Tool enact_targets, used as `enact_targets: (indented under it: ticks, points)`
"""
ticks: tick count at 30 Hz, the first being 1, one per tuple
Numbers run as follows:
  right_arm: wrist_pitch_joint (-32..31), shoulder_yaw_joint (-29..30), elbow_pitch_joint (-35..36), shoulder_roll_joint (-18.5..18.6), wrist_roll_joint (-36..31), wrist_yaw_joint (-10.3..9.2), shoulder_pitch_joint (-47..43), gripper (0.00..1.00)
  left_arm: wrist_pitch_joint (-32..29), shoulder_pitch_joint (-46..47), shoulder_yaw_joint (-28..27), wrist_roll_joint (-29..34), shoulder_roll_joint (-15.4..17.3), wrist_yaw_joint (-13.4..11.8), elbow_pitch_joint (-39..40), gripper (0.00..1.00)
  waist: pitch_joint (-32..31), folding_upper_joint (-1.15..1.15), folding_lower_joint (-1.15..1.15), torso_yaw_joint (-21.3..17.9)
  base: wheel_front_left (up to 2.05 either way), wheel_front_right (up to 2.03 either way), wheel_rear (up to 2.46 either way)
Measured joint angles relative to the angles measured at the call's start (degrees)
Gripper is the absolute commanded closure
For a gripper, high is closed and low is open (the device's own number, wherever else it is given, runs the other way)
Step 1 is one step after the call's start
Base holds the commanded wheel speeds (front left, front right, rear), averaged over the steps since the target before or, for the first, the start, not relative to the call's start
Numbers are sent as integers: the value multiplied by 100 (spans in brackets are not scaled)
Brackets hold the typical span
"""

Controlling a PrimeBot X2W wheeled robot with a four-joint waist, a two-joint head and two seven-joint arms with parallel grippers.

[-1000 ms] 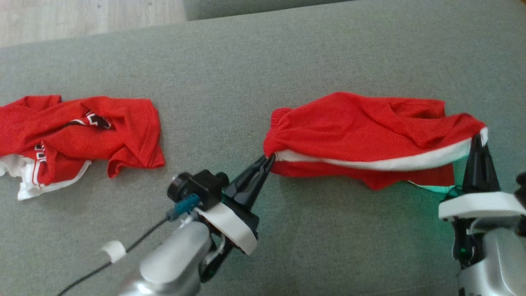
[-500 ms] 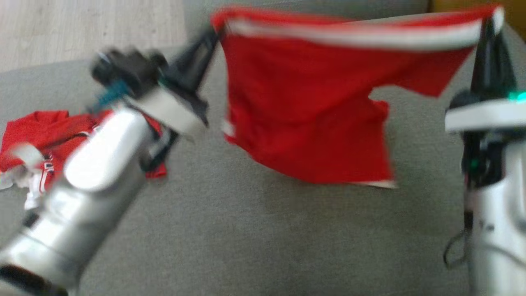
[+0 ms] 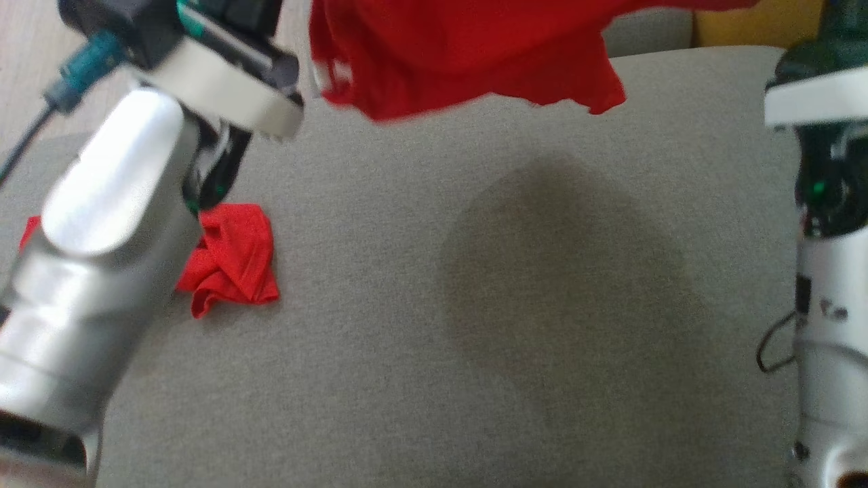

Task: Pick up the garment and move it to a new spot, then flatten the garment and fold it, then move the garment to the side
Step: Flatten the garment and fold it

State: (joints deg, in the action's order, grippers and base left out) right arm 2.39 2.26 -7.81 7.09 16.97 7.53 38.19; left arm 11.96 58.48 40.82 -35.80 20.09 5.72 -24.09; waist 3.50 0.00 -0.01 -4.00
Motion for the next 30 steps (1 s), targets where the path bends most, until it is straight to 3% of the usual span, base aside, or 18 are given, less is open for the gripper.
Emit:
enact_targets:
  ticks: [9,15,18,22,30]
  points:
    - [-643,236,1265,140,-90,0,-1313,100,-337,-984,151,-101,360,-425,1296,100,58,0,0,127,0,0,0]
    - [-1062,409,1684,110,-188,0,-1274,100,-670,-897,21,-102,586,-572,1790,100,344,0,0,87,0,0,0]
    - [-1209,371,1390,-14,-87,0,-773,100,-788,-602,-47,-215,602,-544,1656,100,611,0,1,34,0,0,0]
    - [-1189,260,584,-57,-47,0,269,100,-842,78,-101,-248,594,-261,1051,100,1052,0,2,-48,0,0,0]
    - [-315,23,-1454,-64,-243,0,2566,100,-404,1818,-257,11,358,18,-495,100,1968,0,3,-203,0,0,0]
